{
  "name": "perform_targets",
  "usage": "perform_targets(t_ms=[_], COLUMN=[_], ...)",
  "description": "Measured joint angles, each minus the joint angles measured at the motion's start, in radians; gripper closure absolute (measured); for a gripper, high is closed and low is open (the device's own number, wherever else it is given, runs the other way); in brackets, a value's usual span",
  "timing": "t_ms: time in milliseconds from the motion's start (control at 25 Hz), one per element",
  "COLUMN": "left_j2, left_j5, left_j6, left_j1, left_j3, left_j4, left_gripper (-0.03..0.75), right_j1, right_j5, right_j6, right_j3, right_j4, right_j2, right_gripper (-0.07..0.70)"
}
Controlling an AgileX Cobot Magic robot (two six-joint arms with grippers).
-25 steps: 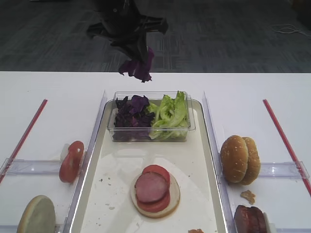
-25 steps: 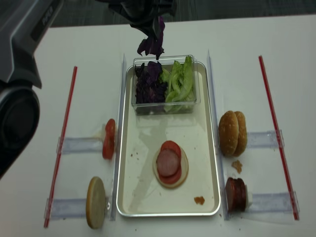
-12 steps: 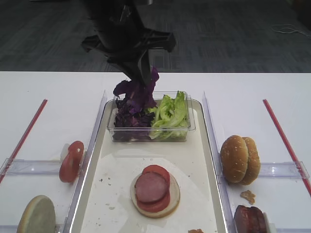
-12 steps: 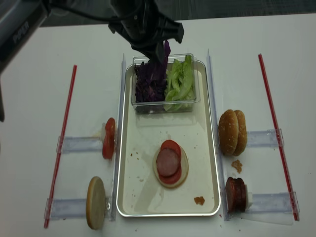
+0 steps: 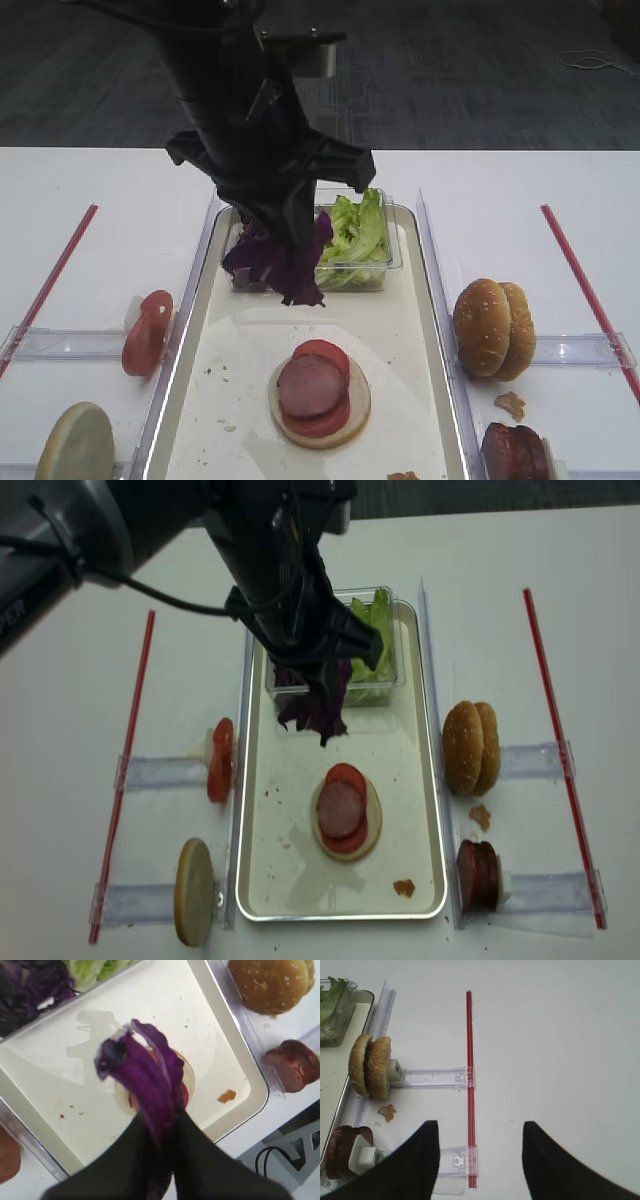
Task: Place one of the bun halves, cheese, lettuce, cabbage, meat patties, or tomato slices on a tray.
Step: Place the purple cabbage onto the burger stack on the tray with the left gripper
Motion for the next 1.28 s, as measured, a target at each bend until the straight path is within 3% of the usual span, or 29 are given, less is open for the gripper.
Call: perform_targets(t_ms=[320, 600, 800, 1280], left_j2=[-0.004, -0.004, 0.013, 0.127], left_j5=[-0.008, -0.128, -0.192, -0.241], left_j6=[-0.017, -0.023, 0.011, 0.064], left_j1=[-0.085, -0.097, -0.097, -0.097], left_j3=[0.096, 0.178, 0.18, 0.18], left_j4=[0.019, 0.019, -0.006, -0.036], left_gripper=[0.644, 0.644, 0.644, 0.644], right_j1=[0.0, 0.0, 0.0, 0.0], right_j5=[0.0, 0.0, 0.0, 0.0], right_j6=[0.003, 0.003, 0.003, 0.003], right_j3=[0.0, 0.0, 0.0, 0.0], right_j4=[0.0, 0.0, 0.0, 0.0], right_j2=[0.0, 0.0, 0.0, 0.0], right_gripper=[0.234, 0.234, 0.234, 0.234])
